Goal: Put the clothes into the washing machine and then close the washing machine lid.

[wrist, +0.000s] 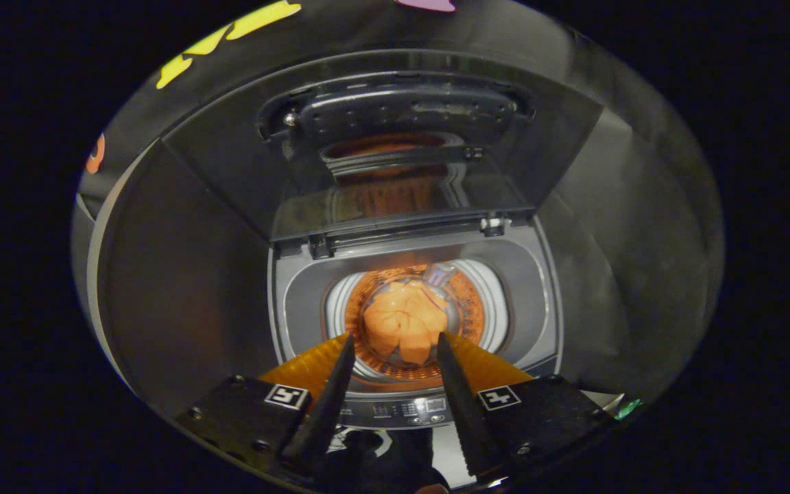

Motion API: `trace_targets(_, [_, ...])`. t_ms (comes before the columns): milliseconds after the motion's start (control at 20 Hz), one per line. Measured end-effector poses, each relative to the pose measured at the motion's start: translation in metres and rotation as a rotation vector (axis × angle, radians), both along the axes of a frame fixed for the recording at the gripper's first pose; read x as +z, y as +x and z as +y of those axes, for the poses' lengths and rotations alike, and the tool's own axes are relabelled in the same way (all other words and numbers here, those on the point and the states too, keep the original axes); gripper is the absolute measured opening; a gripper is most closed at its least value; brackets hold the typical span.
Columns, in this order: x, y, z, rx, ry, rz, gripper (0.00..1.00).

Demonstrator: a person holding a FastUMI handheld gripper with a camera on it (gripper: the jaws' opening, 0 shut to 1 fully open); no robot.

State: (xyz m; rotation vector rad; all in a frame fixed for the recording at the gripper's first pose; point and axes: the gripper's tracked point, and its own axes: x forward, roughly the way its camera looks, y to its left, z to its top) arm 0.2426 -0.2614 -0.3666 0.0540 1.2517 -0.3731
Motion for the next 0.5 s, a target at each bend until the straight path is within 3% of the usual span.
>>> trace_targets(500, [0.096,-0.019,0.021,0.074,-0.196,-0.143,0.79])
